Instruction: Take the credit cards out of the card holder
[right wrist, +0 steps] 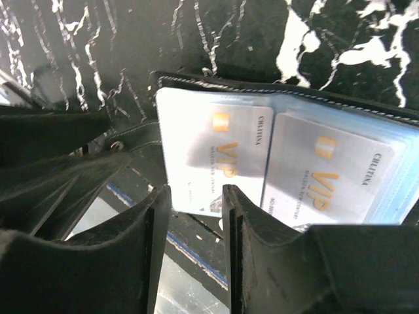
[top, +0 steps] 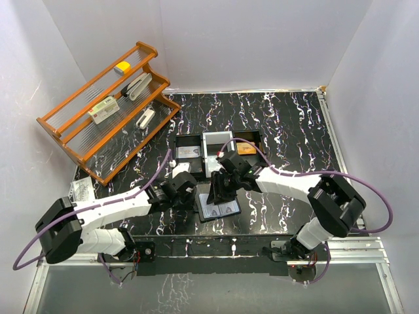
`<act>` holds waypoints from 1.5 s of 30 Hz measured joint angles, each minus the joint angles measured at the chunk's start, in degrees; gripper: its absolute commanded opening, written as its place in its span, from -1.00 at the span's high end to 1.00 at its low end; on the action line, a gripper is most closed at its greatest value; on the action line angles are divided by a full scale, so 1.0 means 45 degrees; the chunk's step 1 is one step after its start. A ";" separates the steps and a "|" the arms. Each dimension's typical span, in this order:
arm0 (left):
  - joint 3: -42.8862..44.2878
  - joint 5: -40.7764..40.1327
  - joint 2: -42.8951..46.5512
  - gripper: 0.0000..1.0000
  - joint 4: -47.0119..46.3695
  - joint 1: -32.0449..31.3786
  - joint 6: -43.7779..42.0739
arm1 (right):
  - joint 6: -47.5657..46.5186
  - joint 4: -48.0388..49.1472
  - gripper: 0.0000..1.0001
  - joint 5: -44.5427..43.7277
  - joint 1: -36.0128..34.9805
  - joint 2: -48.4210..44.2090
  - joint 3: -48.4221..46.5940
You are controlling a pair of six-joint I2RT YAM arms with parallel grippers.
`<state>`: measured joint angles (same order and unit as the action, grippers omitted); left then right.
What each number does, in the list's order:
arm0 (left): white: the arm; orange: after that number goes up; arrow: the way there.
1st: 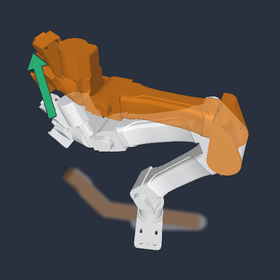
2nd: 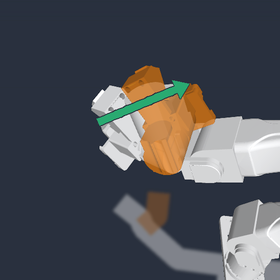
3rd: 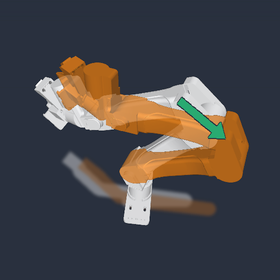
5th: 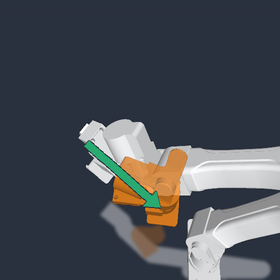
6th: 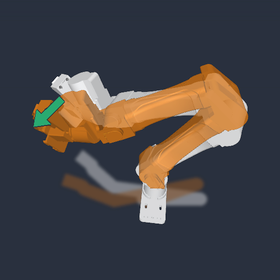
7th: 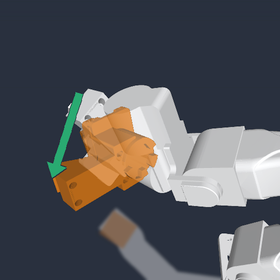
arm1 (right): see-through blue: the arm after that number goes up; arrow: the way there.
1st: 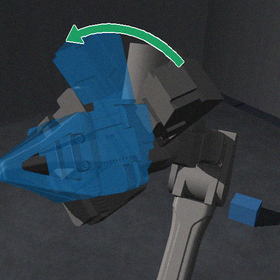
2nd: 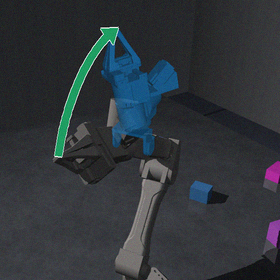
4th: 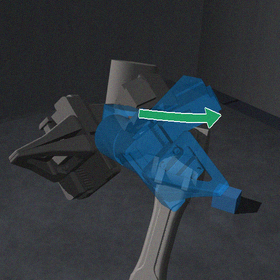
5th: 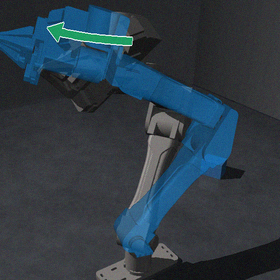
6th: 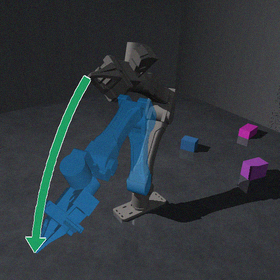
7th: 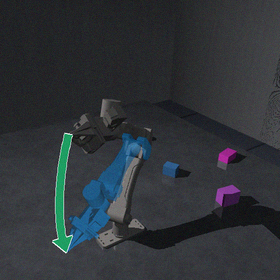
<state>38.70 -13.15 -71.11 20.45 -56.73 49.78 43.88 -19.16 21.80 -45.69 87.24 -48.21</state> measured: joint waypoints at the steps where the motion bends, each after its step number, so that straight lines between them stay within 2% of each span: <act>1: 0.0000 -0.0005 0.0160 0.19 0.0073 0.0000 0.0029 | 0.0039 0.0010 0.36 -0.0126 0.0000 0.0078 0.0000; 4: 0.0010 0.0000 0.0685 0.12 0.0141 0.0000 0.0092 | 0.0257 0.0019 0.45 -0.0345 0.0000 0.0568 0.0000; 8: 0.0272 0.0219 0.1166 0.16 -0.0170 0.0000 0.0068 | 0.0379 0.0058 0.55 -0.0437 0.0000 0.1282 0.0000; 15: 0.0845 0.1180 0.0311 0.45 -0.1379 0.0000 -0.0068 | 0.0437 0.0170 0.54 -0.0398 0.0005 0.1263 0.0029; 29: 0.0806 0.1855 -0.1433 0.54 -0.1904 0.0000 0.0102 | 0.0525 -0.0782 0.43 -0.2098 0.0107 0.0034 0.0053; 45: 0.0301 0.1899 -0.2482 0.67 -0.1831 0.0000 0.0291 | 0.0568 -0.0306 0.39 -0.1404 0.0155 0.0719 0.0092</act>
<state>40.05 -4.60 -82.28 12.21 -56.73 51.09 46.44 -20.53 15.49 -44.99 90.48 -47.79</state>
